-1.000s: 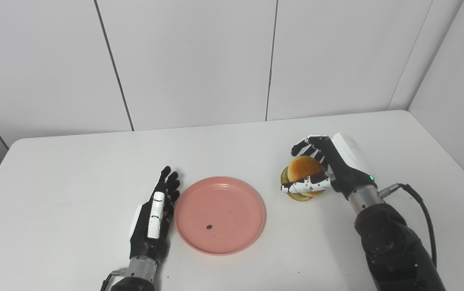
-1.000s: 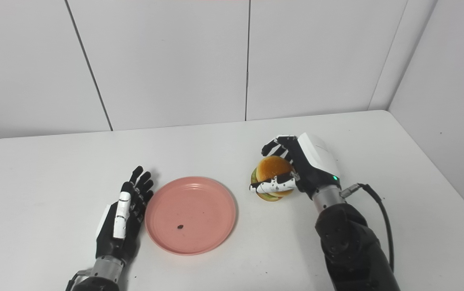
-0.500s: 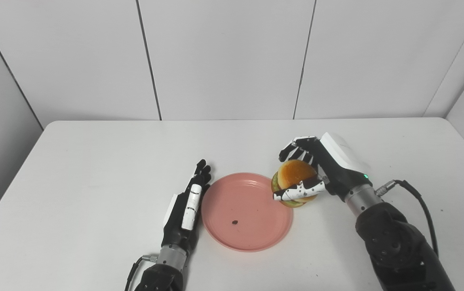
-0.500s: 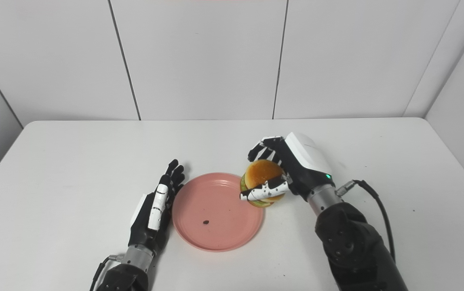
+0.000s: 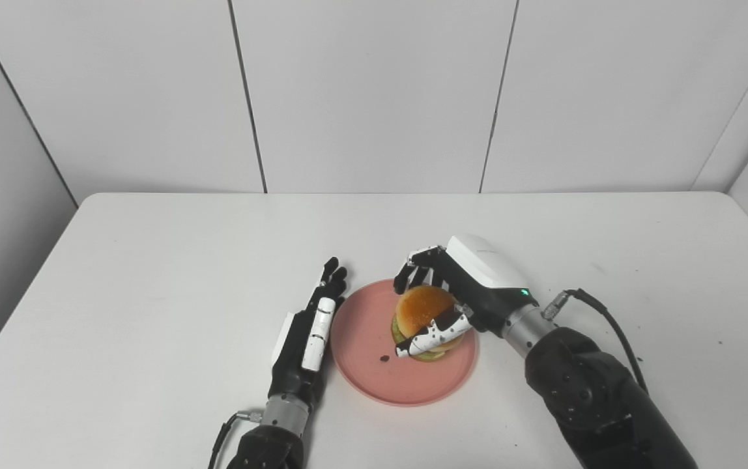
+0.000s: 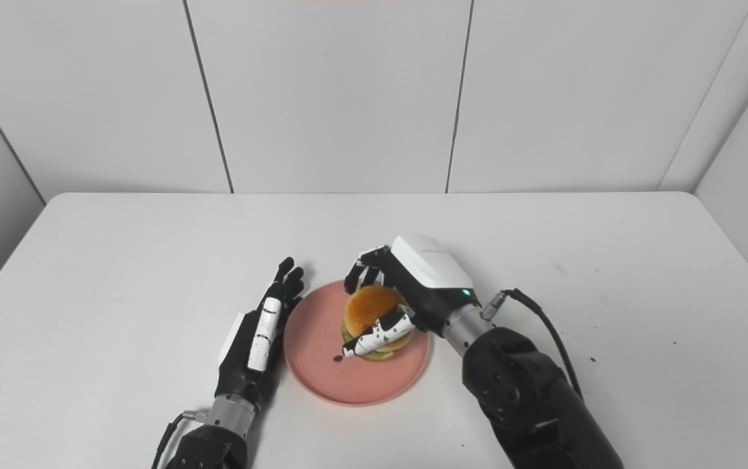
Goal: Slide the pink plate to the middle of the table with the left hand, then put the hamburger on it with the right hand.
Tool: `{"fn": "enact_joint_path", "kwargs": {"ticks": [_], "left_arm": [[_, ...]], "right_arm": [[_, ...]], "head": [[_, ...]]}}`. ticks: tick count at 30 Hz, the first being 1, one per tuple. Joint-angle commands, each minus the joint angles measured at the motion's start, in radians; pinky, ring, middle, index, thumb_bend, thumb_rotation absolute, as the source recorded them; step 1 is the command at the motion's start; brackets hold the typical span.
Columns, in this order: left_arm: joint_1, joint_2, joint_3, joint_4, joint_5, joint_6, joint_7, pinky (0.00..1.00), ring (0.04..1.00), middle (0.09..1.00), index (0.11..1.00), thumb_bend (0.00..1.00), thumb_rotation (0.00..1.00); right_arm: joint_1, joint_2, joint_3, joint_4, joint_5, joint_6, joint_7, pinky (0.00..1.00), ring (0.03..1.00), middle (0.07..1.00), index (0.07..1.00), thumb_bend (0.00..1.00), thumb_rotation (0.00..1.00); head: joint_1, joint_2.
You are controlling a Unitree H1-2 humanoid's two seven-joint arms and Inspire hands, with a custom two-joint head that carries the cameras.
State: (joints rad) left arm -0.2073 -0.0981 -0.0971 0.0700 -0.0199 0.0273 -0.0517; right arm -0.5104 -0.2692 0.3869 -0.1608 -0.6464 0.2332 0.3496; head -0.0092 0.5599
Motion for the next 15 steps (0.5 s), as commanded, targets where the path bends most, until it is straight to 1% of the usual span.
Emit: {"fn": "enact_joint_path", "kwargs": {"ticks": [1, 6, 10, 13, 14, 15], "left_arm": [[0.009, -0.013, -0.008, -0.011, -0.004, 0.025, -0.002, 1.00, 0.998, 0.984, 0.969, 0.68, 1.00], [0.010, -0.010, -0.010, -0.014, 0.002, 0.014, -0.004, 1.00, 0.993, 0.980, 0.969, 0.66, 1.00], [0.014, -0.009, -0.013, -0.023, 0.012, 0.023, 0.002, 0.99, 0.984, 0.974, 0.965, 0.66, 1.00], [0.018, -0.012, -0.012, -0.030, 0.012, 0.032, 0.004, 1.00, 0.982, 0.970, 0.962, 0.67, 1.00], [0.019, -0.012, -0.013, -0.031, 0.012, 0.028, 0.004, 1.00, 0.982, 0.970, 0.962, 0.67, 1.00], [0.019, -0.012, -0.013, -0.031, 0.012, 0.026, 0.004, 0.99, 0.982, 0.971, 0.962, 0.66, 1.00]], "right_arm": [[-0.051, -0.001, 0.008, 0.003, -0.015, -0.035, 0.006, 0.15, 0.202, 0.469, 0.484, 0.52, 0.00], [-0.066, 0.005, 0.031, 0.071, -0.041, -0.055, -0.009, 0.21, 0.266, 0.471, 0.486, 0.52, 0.00], [-0.069, 0.007, 0.040, 0.092, -0.059, -0.056, -0.014, 0.19, 0.257, 0.471, 0.487, 0.52, 0.00], [-0.065, 0.005, 0.046, 0.102, -0.064, -0.071, -0.024, 0.17, 0.242, 0.470, 0.487, 0.52, 0.00], [-0.065, 0.001, 0.052, 0.107, -0.069, -0.081, -0.025, 0.17, 0.241, 0.470, 0.487, 0.52, 0.00], [-0.066, -0.002, 0.055, 0.111, -0.073, -0.089, -0.025, 0.19, 0.263, 0.471, 0.487, 0.52, 0.00]], "head": [[0.002, -0.001], [0.003, 0.001], [0.002, -0.002], [0.000, 0.000], [0.002, 0.000], [0.002, 0.000]]}}
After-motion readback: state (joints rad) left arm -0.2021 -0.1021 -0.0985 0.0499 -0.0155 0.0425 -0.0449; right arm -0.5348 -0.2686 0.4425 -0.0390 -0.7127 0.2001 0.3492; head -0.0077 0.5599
